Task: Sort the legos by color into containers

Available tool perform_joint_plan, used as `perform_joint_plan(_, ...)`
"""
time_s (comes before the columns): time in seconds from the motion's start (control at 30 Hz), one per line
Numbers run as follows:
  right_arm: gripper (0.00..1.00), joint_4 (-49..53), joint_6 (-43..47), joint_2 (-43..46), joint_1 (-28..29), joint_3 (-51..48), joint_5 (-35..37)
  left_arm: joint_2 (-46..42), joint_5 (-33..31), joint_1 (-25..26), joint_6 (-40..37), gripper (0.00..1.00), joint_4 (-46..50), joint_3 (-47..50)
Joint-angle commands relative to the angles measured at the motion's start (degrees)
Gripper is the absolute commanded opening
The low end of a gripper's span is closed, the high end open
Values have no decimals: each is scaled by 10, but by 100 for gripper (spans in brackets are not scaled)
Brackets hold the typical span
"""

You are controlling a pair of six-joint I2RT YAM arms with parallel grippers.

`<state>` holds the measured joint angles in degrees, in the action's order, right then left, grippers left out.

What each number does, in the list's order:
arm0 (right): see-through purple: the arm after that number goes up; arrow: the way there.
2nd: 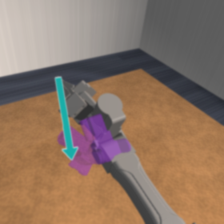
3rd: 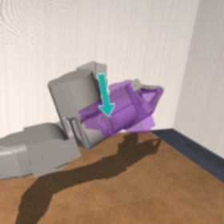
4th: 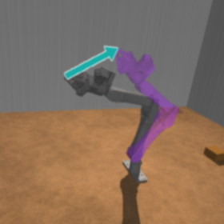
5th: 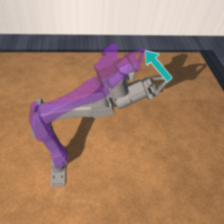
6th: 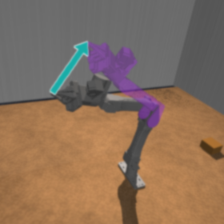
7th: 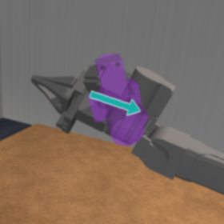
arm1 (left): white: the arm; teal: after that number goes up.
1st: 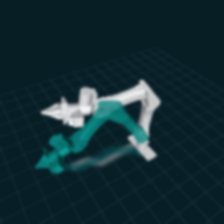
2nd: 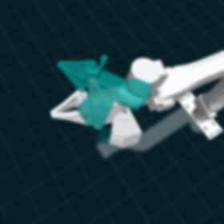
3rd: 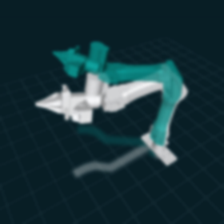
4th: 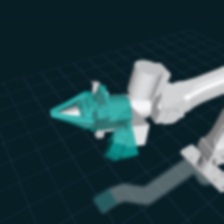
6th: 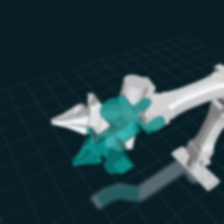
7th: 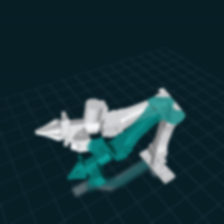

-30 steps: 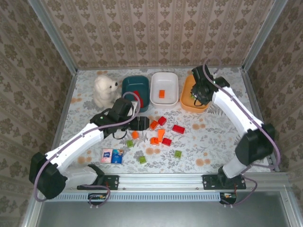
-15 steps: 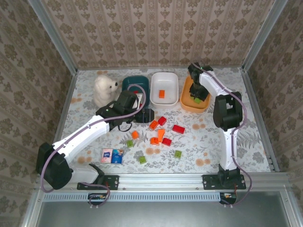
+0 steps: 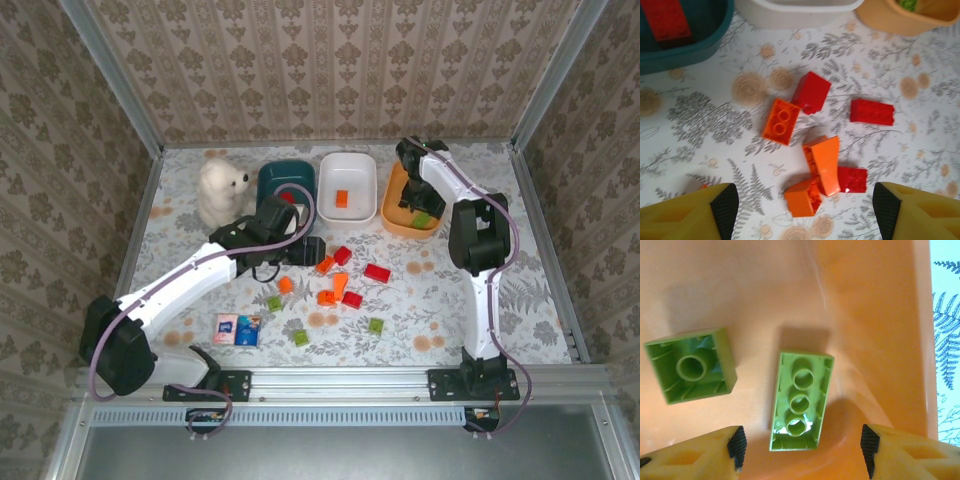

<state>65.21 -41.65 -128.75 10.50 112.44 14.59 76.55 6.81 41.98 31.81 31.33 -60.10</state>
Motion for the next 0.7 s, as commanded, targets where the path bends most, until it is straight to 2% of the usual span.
perform_joint_plan(0.0, 69, -9, 37, 84, 20, 11, -10, 1, -39, -1, -3, 75, 57, -5)
perform_joint_plan(0.1, 69, -48, 69, 154, 53, -34, -25, 16, -45, -12, -41, 75, 97, -4)
perform_joint_plan(0.17, 69, -130, 102, 239, 88, -126, -56, 23, -49, -11, -95, 78, 105, 7)
perform_joint_plan(0.27, 72, -309, 122, 391, 122, -318, -181, 30, -47, -16, -188, 85, 110, 26)
perform_joint_plan(0.37, 73, -407, 98, 485, 133, -453, -287, 42, -3, -34, -286, 86, 109, 34)
perform_joint_plan(0.47, 73, -419, 76, 549, 140, -534, -339, 70, 26, -57, -344, 87, 115, 27)
perform_joint_plan(0.67, 73, -388, 50, 642, 142, -601, -346, 147, -4, -55, -380, 85, 115, -4)
